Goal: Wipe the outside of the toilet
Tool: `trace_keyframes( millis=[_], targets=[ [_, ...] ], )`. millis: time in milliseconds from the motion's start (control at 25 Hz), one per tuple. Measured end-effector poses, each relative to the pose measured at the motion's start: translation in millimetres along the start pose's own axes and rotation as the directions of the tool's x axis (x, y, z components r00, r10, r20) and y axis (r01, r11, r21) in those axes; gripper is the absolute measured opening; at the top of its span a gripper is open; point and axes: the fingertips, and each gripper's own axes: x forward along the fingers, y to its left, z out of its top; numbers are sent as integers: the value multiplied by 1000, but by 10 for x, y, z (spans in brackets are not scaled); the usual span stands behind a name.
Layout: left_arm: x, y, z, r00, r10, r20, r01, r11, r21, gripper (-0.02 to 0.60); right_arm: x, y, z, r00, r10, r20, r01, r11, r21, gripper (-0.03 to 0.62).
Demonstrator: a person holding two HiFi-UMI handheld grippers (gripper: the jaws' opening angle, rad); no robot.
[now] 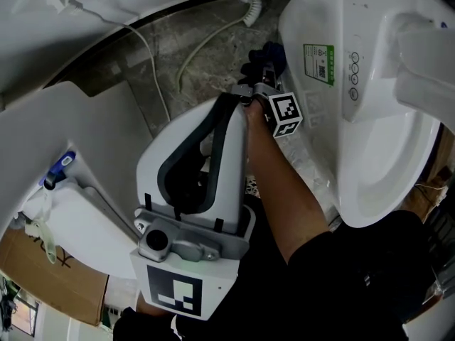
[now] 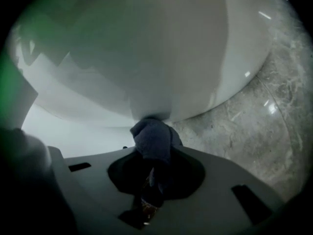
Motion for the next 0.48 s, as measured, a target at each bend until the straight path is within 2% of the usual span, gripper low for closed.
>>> trace_keyframes(
  millis=[280,480],
  targets=[
    [-231,-150,269,999,27,-29,-27,1000,-11,11,-526,318,-228,999,-3,-49,3,1000,-9,55],
    [-399,-251,564,998,42,-54,-43,999,-30,11,-1005,771,-344,992,34,-121,-44,996,-80,55]
  ],
)
